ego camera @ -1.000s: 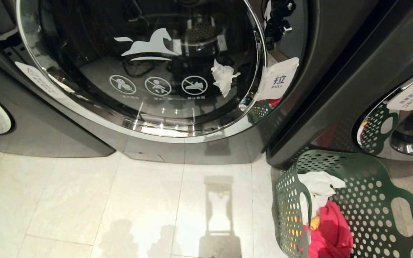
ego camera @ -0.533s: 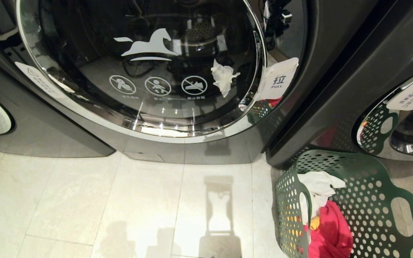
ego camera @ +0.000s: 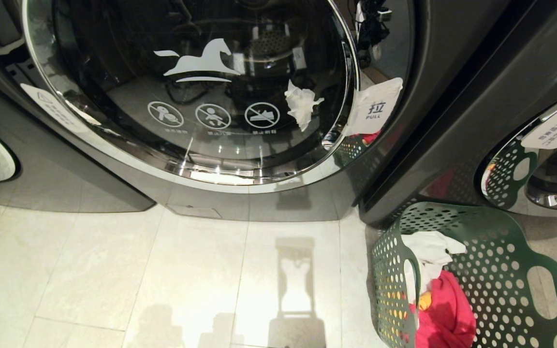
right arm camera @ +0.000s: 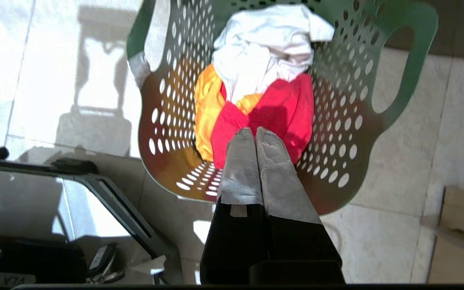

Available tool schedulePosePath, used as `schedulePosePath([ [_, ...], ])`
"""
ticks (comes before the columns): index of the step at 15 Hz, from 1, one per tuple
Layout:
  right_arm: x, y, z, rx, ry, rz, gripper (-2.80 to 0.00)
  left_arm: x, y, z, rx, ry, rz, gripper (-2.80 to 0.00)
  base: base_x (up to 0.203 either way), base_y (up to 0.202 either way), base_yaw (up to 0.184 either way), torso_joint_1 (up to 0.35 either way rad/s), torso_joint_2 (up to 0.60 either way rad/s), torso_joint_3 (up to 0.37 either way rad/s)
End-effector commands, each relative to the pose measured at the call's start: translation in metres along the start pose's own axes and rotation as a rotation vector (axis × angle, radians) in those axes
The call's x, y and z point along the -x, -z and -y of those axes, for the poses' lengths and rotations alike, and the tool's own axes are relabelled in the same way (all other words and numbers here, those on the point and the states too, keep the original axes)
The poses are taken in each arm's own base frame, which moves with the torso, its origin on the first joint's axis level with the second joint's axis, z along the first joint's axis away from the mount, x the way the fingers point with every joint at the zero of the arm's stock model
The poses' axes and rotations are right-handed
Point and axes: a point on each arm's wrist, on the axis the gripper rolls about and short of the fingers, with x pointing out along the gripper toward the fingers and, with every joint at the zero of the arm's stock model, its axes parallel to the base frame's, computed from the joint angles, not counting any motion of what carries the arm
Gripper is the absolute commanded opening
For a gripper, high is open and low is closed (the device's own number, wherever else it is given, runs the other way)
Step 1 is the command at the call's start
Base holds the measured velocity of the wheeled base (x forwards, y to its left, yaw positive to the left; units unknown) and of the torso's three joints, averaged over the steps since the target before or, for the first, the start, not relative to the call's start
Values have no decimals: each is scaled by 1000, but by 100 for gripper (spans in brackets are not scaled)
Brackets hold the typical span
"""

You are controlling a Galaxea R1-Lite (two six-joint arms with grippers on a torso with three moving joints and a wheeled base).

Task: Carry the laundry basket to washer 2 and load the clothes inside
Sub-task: Open the lid of the washing machine

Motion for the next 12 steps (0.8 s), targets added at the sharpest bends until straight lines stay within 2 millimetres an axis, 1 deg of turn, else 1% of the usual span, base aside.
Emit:
schedulePosePath([
  [1, 4, 3, 0, -7, 7, 58, -280, 0, 0, 0, 10, -2, 5, -280, 0, 0, 0, 0, 0, 0],
  [4, 13, 8, 0, -48, 44, 205, -280, 0, 0, 0, 27, -12, 4, -280, 0, 0, 0, 0, 0, 0],
  [6, 13, 7, 0, -106, 52, 214, -280, 0, 0, 0, 33, -15, 5, -280, 0, 0, 0, 0, 0, 0],
  [12, 13, 7, 0, -110, 54, 217, -280, 0, 1, 0, 38, -16, 4, -280, 0, 0, 0, 0, 0, 0],
])
